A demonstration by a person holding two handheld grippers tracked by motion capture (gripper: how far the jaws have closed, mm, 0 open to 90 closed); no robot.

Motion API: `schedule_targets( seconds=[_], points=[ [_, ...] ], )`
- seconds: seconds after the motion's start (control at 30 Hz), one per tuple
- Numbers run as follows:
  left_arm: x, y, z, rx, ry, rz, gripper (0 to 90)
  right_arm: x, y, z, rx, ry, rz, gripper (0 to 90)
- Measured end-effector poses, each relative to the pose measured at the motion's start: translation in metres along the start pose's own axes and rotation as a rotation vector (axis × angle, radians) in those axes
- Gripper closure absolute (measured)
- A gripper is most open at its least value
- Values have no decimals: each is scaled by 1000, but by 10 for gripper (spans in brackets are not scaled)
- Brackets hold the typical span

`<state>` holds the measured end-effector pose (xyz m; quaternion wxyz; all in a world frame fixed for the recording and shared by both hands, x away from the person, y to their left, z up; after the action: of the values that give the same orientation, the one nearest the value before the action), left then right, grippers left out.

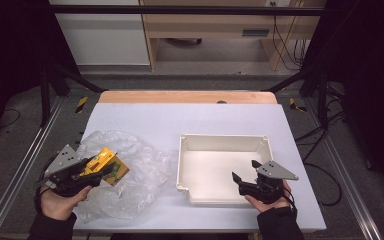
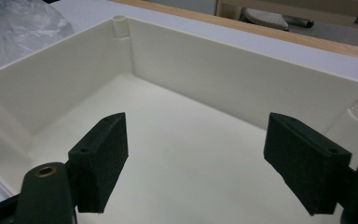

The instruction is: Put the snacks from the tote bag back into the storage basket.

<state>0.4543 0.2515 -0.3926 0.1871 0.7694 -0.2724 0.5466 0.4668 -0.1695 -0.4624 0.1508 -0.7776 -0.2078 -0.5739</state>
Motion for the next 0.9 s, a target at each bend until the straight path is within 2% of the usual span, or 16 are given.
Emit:
schedule_targets(
  seconds=[0.13,0.4,0.53,0.8,0.9],
  points=[
    [4,3,-1,-12,8,2,506,1,0,0,-2,0,5,213],
    [17,13,1,-34,21,36,506,4,2,-2,-7,10,-2,198],
    [25,21,1,-60,31,53,506,8,3,-4,-10,25,-1,188],
    [40,31,10,-83,25,77,506,10,10,-9,-25,32,12,166],
    [49,38,14,-112,29,89,507,11,12,-11,-28,33,15,163]
  ],
)
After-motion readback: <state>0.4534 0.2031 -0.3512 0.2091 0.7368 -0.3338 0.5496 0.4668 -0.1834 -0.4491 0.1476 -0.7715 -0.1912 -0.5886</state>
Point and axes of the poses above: each handheld gripper's, and its own axes: z roughly forward along the jaws, x roughly out of its top, y roughly to its right, the point moved 8 cm from there along z, roughly forward along the jaws, and after that the axes turned 9 degrees about y, right-handed, at the moved point
